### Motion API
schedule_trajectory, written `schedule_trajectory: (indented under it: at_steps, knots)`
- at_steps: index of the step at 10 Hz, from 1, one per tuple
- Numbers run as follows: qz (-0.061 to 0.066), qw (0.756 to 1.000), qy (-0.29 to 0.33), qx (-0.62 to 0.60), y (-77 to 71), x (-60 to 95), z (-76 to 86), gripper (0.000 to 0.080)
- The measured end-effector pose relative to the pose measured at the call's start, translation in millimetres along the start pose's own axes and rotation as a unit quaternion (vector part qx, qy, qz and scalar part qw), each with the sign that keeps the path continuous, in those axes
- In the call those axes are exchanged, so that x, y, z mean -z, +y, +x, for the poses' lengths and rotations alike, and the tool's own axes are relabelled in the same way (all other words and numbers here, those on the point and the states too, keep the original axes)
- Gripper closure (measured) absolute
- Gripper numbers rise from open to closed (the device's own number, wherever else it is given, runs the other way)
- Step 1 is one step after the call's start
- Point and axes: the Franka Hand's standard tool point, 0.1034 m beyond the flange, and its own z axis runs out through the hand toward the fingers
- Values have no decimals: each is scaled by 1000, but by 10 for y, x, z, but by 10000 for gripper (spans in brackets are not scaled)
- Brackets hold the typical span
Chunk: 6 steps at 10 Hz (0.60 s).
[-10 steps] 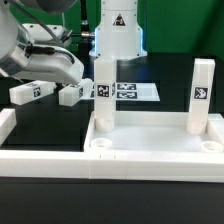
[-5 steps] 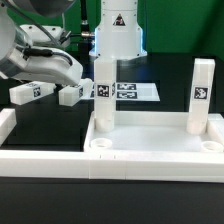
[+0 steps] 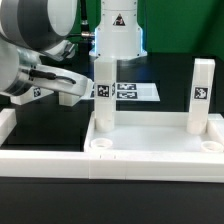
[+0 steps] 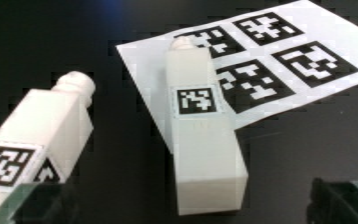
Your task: Assemble desk
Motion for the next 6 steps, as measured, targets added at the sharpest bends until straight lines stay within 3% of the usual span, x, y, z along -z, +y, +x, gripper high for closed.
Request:
schedule_trajectory:
  at_steps: [3, 6]
  knots:
    - [-8, 1000, 25, 6, -84, -110, 85, 151]
    - [-7, 1000, 25, 5, -62, -105, 88, 151]
